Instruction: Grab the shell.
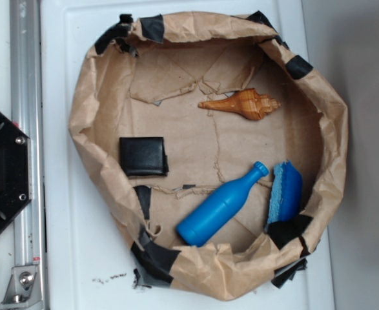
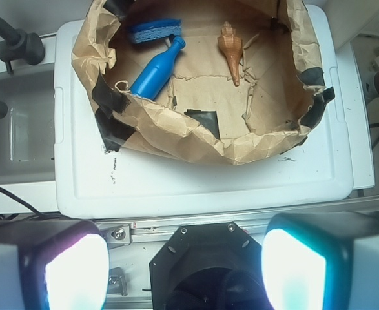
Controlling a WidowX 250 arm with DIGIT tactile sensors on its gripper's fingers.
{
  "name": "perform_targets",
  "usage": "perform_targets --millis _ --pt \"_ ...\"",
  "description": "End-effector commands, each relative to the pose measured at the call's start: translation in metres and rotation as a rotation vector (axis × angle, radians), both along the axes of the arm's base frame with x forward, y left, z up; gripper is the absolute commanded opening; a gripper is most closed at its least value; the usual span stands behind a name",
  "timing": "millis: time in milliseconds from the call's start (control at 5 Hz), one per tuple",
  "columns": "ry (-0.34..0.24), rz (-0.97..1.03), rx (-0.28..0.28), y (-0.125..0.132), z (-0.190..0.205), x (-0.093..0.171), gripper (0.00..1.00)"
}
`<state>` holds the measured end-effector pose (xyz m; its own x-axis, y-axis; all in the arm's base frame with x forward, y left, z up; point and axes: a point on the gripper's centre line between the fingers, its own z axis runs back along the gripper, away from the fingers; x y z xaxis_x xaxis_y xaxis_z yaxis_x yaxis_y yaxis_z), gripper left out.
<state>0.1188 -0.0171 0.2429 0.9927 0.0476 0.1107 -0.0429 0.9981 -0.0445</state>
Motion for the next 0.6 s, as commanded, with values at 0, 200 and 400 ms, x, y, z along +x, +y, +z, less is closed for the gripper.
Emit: perform_targets --millis 0,200,400 --pt "0.000 0.000 0.000 0.000 0.000 0.000 1.00" --pt "-0.053 -0.091 0.041 0.010 -0.020 0.035 1.00" --pt "-0.032 -0.133 0.082 0.023 -0.047 0.069 1.00"
